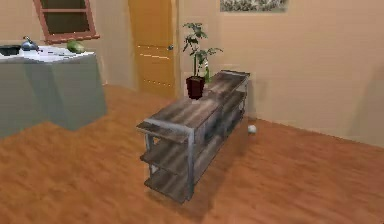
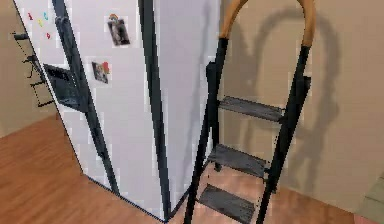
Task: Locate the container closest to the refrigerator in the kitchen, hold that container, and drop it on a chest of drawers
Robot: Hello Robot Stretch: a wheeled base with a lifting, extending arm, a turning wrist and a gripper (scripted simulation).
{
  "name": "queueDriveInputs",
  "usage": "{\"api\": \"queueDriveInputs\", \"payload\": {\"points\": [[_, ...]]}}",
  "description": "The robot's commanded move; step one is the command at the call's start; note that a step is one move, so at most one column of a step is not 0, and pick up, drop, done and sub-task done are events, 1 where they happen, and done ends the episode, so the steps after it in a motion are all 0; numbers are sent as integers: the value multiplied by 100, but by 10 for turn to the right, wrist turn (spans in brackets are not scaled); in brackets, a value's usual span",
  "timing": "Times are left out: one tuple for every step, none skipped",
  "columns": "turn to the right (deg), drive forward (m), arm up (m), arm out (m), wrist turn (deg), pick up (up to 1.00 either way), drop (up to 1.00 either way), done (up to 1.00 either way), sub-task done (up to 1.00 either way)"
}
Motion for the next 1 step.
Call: {"api": "queueDriveInputs", "payload": {"points": [[450,0,0,0,0,0,0,0,0]]}}
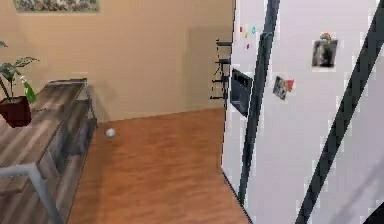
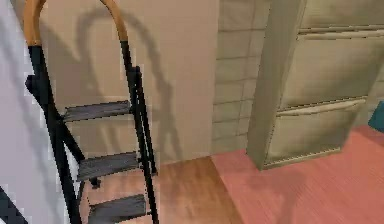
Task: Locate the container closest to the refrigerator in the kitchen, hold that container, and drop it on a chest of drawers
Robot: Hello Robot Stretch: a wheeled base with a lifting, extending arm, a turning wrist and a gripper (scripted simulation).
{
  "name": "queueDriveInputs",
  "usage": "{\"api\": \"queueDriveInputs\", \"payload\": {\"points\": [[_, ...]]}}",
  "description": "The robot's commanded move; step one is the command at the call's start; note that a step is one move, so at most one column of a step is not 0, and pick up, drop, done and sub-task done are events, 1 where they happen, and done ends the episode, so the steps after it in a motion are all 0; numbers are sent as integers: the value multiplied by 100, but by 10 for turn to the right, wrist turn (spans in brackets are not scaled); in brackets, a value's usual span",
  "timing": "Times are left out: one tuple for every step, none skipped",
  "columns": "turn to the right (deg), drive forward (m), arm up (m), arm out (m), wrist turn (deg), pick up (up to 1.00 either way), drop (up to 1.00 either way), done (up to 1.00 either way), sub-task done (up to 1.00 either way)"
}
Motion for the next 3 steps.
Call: {"api": "queueDriveInputs", "payload": {"points": [[-450,0,0,0,0,0,0,0,0],[-450,0,0,0,0,0,0,0,0],[-120,0,0,0,0,0,0,0,0]]}}
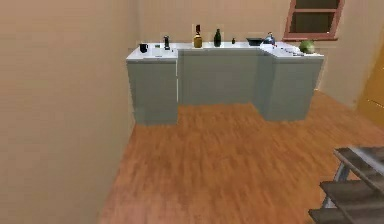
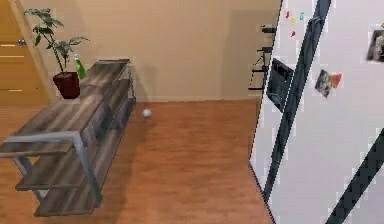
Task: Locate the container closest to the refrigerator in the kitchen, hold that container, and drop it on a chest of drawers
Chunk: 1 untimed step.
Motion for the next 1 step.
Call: {"api": "queueDriveInputs", "payload": {"points": [[0,100,0,0,0,0,0,0,0]]}}
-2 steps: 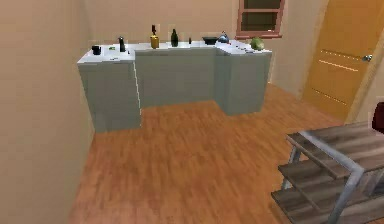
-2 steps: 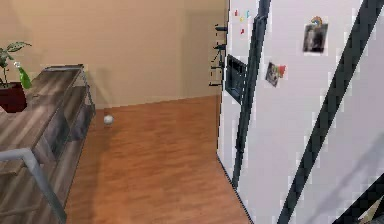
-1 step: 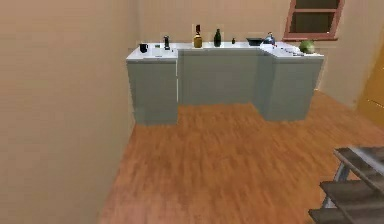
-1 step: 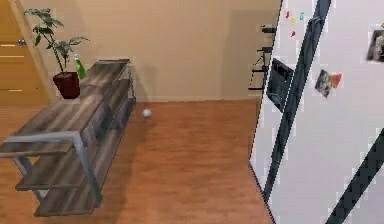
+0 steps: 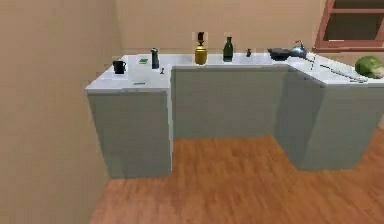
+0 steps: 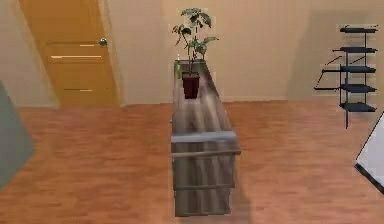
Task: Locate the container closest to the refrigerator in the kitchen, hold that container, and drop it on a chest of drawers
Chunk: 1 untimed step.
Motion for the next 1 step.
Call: {"api": "queueDriveInputs", "payload": {"points": [[0,95,0,0,0,0,0,0,0]]}}
